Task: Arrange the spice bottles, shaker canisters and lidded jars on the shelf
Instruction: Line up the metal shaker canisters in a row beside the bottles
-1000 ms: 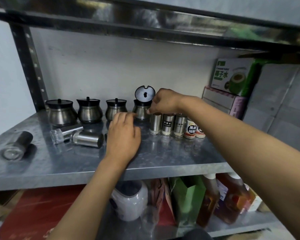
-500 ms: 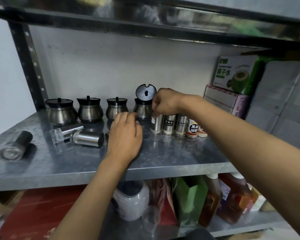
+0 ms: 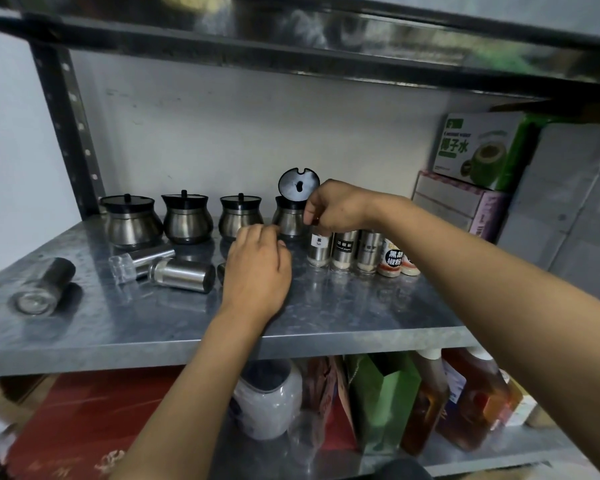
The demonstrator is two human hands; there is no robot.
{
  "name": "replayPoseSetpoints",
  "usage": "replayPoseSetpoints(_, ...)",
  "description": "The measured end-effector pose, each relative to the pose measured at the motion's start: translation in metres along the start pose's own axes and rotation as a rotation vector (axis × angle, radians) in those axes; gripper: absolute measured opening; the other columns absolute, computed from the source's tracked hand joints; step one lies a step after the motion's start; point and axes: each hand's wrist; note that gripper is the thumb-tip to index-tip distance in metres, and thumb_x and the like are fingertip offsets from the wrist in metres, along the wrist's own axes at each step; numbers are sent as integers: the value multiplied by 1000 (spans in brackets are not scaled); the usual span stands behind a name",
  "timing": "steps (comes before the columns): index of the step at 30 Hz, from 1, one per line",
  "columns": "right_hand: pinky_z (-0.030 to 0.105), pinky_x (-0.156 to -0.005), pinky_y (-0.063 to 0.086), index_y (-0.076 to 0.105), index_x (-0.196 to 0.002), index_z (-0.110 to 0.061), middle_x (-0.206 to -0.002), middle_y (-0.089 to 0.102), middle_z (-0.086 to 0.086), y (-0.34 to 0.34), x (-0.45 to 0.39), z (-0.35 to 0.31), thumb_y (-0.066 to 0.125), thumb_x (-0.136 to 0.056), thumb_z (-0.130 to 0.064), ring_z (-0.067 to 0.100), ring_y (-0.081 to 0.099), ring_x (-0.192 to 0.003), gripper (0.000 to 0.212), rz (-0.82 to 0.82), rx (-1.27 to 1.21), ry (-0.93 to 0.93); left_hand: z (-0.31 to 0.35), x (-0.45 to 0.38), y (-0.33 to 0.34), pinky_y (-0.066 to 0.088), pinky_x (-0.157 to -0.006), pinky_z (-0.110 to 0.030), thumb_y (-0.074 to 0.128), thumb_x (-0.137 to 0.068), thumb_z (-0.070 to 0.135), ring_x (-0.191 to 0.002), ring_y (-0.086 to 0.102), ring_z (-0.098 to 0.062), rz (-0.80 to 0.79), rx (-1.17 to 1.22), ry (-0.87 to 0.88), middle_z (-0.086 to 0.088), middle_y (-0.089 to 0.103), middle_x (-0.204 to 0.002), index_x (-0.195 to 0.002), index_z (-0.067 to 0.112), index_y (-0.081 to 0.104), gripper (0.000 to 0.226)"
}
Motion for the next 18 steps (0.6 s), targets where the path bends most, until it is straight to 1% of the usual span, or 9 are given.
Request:
replayPoseSetpoints(5, 3, -43, 34, 69, -102, -17, -74, 55, -14, 1, 5, -1, 53, -81, 7, -2, 49, -64, 36, -11, -8, -27, -1, 0, -1, 42, -93, -41, 37, -94, 23, -105, 48, -24, 4, 14, -2, -9, 59, -111, -113, 7, 57, 32)
replayPoseSetpoints(6, 3, -45, 35, 69, -104, -17, -76, 56, -14, 1, 5, -2, 51, -81, 7, -1, 50, -66, 38, -13, -3, -24, 0, 0, -1, 42, -93, -41, 37, -94, 23, -105, 48, -24, 1, 13, -7, -9, 59, -111, -113, 8, 57, 32)
replayPoseSetpoints(7, 4, -51, 38, 69, -107, -17, -81, 60, -12, 2, 5, -2, 50, -80, 8, 2, 54, -71, 41, -17, -1, -19, 0, 0, -1, 42, -93, -41, 37, -94, 23, -105, 48, -23, -2, 12, -12, -9, 59, -110, -113, 8, 57, 31)
replayPoseSetpoints(9, 13, -70, 48, 68, -113, -16, -98, 67, -5, 4, 3, -1, 52, -79, 7, 9, 61, -88, 44, -23, -17, -16, 2, 0, -2, 42, -92, -41, 38, -94, 22, -105, 48, -24, -6, 25, -21, -9, 59, -110, -113, 8, 57, 30)
replayPoseSetpoints(10, 18, -79, 51, 68, -115, -16, -105, 68, -3, 6, 2, -1, 55, -78, 6, 11, 63, -96, 45, -24, -29, -20, 1, 0, -3, 42, -93, -41, 38, -93, 21, -105, 48, -24, -6, 45, -28, -9, 59, -110, -113, 8, 57, 30)
replayPoseSetpoints(11, 21, -85, 52, 68, -115, -17, -109, 69, -2, 7, 1, -2, 58, -77, 4, 12, 64, -101, 44, -17, -40, -27, 1, 0, -4, 42, -94, -41, 38, -93, 20, -106, 48, -23, 0, 76, -33, -8, 59, -111, -113, 8, 58, 31)
replayPoseSetpoints(13, 20, -83, 50, 69, -114, -17, -109, 70, -3, 8, 0, -6, 60, -77, 1, 12, 64, -102, 42, 38, -51, -60, -2, 0, -7, 41, -97, -38, 36, -94, 19, -108, 48, -20, 45, 186, -62, -5, 60, -112, -113, 9, 59, 32)
replayPoseSetpoints(16, 17, -81, 46, 71, -111, -14, -108, 70, -1, 9, 2, -14, 61, -78, 0, 11, 62, -98, 37, 131, -86, -125, -9, -2, -17, 38, -95, -27, 39, -94, 15, -109, 50, -15, 147, 471, -229, 2, 60, -106, -106, 15, 63, 26)
replayPoseSetpoints(18, 8, -76, 46, 72, -109, -11, -105, 70, 1, 12, 2, -22, 61, -80, 2, 11, 62, -94, 33, 132, -127, -170, -18, -3, -25, 42, -94, -29, 42, -94, 17, -106, 54, -16, 184, 583, -283, 2, 62, -104, -100, 20, 64, 24)
Point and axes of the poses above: each hand's wrist, its own x-axis away from the middle knuckle, its own y-axis out of the palm, z = x × y
